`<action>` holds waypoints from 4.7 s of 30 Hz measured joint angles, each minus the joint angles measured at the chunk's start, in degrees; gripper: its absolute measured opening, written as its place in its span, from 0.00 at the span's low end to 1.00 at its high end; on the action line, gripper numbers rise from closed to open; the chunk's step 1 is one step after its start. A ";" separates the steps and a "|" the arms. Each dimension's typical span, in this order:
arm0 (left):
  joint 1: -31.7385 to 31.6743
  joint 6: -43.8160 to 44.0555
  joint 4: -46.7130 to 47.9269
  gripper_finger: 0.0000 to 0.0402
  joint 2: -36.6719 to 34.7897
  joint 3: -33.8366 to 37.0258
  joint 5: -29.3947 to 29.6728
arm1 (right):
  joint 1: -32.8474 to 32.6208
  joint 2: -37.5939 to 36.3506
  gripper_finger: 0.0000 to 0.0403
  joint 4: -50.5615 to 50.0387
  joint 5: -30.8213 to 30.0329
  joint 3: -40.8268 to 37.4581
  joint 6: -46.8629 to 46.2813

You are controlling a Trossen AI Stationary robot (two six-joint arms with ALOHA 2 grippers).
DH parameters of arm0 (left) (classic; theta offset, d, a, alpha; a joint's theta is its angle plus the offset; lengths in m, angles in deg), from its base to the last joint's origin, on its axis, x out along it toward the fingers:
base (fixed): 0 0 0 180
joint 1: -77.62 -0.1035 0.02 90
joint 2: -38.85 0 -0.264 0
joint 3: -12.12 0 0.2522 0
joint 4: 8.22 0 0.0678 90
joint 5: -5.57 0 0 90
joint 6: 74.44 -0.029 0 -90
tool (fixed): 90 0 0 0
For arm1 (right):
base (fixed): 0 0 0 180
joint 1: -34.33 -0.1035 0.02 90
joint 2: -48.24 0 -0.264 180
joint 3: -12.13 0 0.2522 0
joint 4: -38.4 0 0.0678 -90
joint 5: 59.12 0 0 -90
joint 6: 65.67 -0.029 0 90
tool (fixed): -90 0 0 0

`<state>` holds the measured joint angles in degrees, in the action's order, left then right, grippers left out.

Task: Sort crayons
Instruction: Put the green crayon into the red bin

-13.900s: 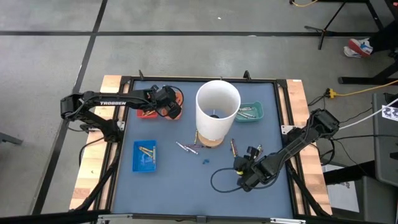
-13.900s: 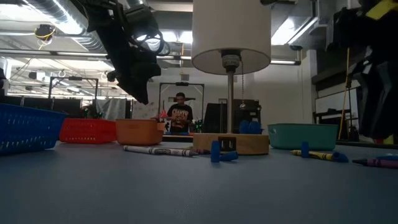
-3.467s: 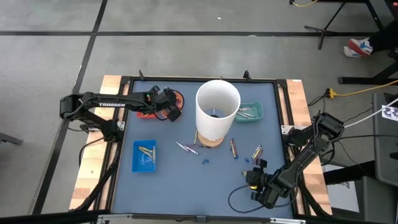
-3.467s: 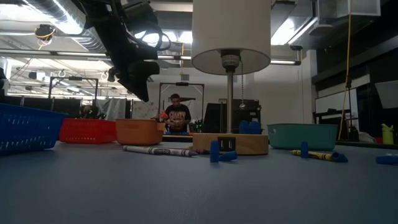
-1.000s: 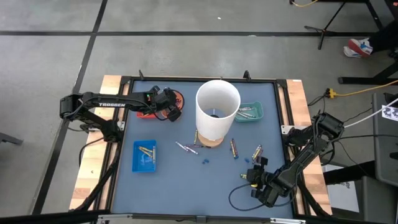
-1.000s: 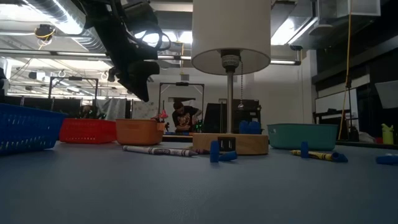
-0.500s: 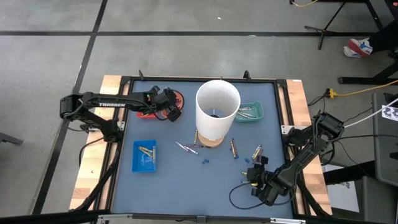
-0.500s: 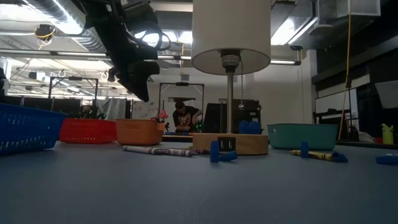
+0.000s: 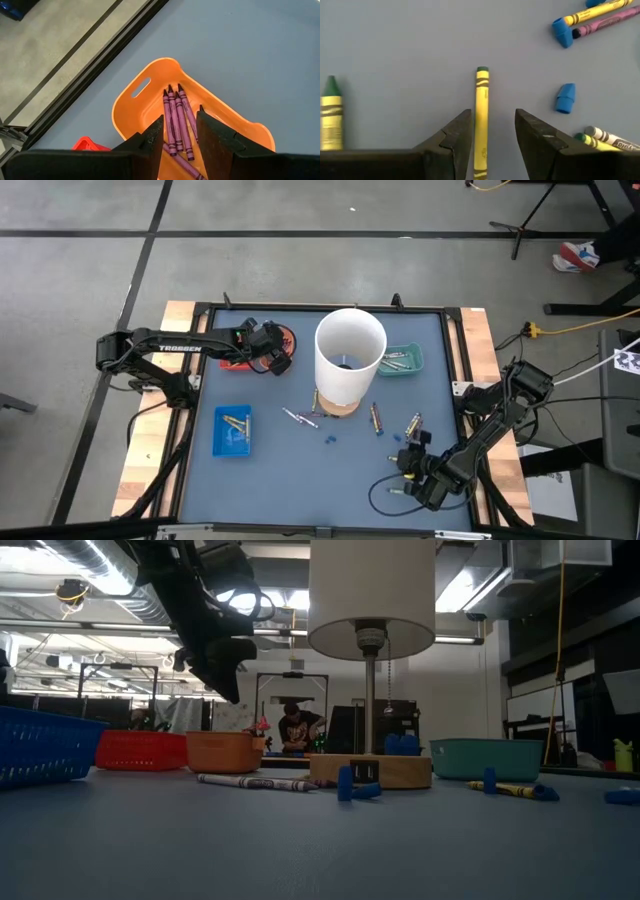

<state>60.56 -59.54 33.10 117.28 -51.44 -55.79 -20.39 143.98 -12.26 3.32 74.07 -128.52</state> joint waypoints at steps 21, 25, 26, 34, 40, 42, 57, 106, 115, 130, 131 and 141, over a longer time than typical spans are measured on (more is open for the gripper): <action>2.35 0.12 0.03 0.25 0.00 0.00 0.00 | -5.75 1.71 0.37 7.11 3.96 19.91 9.08; 3.32 0.16 0.05 0.25 0.00 0.00 -0.02 | -8.18 6.67 0.37 8.71 3.89 19.74 9.03; 3.53 0.15 0.05 0.25 0.00 0.00 -0.02 | -8.53 7.88 0.37 9.51 4.23 19.74 8.99; 4.50 0.16 0.03 0.25 0.00 0.00 -0.01 | -9.01 13.54 0.37 5.18 4.18 19.74 3.64; 4.50 0.16 -0.01 0.25 0.00 0.00 0.00 | -9.01 13.60 0.37 1.51 1.21 19.74 0.09; 4.50 0.14 0.04 0.25 0.00 0.00 0.00 | -9.01 13.78 0.37 1.07 1.22 19.74 0.08; 4.50 0.13 -0.37 0.25 0.00 0.00 -0.16 | -9.07 16.87 0.31 -0.20 2.16 19.67 0.02; 43.36 3.12 -22.50 0.25 -0.48 0.00 -15.34 | 12.95 17.07 0.03 -6.11 -10.53 35.86 76.42; 42.33 9.30 -24.24 0.25 -0.48 0.00 -13.77 | 18.61 17.02 0.03 -1.92 -21.37 41.02 89.78; 39.83 33.19 -24.23 0.25 -0.46 -0.02 -13.96 | 24.47 16.98 0.04 13.46 -14.77 41.83 91.91; 39.65 33.96 -24.23 0.25 -0.46 -0.01 -14.77 | 24.50 16.98 0.04 13.57 -14.77 41.83 91.91; 39.45 34.50 -24.30 0.25 -0.46 -0.01 -17.37 | 25.45 16.96 0.04 17.57 -15.35 41.86 91.93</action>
<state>100.01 -25.04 8.81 116.82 -51.46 -73.16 5.06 160.95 5.31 -12.03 115.93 -36.59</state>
